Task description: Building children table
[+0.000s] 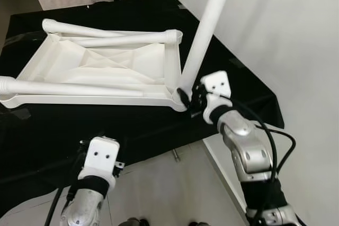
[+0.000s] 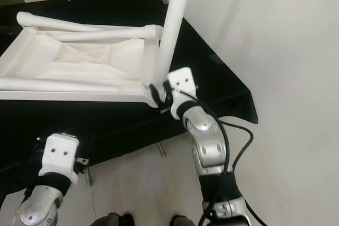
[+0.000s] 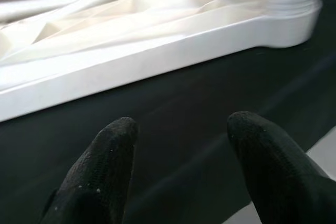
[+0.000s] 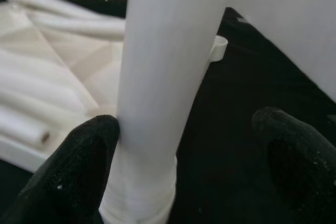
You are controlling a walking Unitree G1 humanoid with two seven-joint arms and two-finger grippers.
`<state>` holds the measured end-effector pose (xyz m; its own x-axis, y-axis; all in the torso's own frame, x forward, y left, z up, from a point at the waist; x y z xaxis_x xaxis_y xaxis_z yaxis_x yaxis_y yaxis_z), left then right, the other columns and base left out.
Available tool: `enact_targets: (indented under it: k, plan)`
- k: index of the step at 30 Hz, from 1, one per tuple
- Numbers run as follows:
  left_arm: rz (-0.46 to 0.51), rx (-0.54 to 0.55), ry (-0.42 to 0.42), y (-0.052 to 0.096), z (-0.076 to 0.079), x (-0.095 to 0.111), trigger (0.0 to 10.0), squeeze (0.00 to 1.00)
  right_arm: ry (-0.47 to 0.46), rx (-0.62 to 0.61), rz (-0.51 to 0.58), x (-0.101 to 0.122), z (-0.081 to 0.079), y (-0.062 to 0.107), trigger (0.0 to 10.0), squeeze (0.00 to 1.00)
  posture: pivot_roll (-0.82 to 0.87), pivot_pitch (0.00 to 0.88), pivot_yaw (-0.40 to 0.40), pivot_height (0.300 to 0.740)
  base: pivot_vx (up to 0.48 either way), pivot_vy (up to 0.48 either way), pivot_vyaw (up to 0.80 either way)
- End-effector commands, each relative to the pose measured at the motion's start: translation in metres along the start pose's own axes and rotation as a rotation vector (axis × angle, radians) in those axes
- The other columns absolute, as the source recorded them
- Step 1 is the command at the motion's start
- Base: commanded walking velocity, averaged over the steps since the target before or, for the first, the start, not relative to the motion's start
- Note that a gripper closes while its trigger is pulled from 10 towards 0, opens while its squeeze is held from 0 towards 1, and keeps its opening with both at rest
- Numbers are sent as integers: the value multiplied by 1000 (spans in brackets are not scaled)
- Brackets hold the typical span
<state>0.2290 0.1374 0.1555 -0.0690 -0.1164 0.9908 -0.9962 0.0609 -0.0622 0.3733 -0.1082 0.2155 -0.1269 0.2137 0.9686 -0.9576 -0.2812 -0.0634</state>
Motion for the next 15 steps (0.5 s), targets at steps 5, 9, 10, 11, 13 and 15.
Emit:
enact_targets:
  k: [5, 9, 10, 11, 13, 15]
  plan:
    - [-20, -2, -13, 4, 1, -3, 10000, 0, -122, -77, 6, 12, 4, -20, 10000, 0, -11, 172, -14, 740, 0, 0, 0]
    - [-24, 0, -7, 5, 1, -4, 10000, 0, -147, -75, 26, 19, 1, -26, 10000, 0, -10, 183, -14, 740, 0, 0, 0]
    - [-26, 0, -3, 5, 2, -4, 10000, 0, -163, -69, 46, 27, -3, -31, 10000, 0, -10, 198, -15, 740, 0, 0, 0]
    - [-24, -2, -1, 5, 2, -3, 10000, 0, -175, -66, 62, 34, -6, -35, 10000, 0, -8, 207, -16, 740, 0, 0, 0]
    - [-22, -4, 1, 6, 3, -2, 10000, 0, -183, -66, 71, 38, -8, -38, 10000, 0, -7, 210, -18, 740, 0, 0, 0]
    - [-19, -1, 2, 5, 2, 0, 10000, 0, -189, -72, 75, 41, -9, -40, 10000, 0, -4, 224, -18, 740, 0, 0, 0]
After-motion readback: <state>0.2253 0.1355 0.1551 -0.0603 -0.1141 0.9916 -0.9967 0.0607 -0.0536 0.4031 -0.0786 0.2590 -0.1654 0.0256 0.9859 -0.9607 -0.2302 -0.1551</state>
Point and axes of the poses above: a point about 5 cm out from each wrist's last joint towards the gripper, its own y axis pointing back from the gripper into the wrist, its own x axis along the axis of the wrist's last joint, z = x × y, the point moved 3 cm from there along -y, pointing out of the wrist towards the gripper, and after that the axes turned 6 degrees about y, right-handed, at the moved point
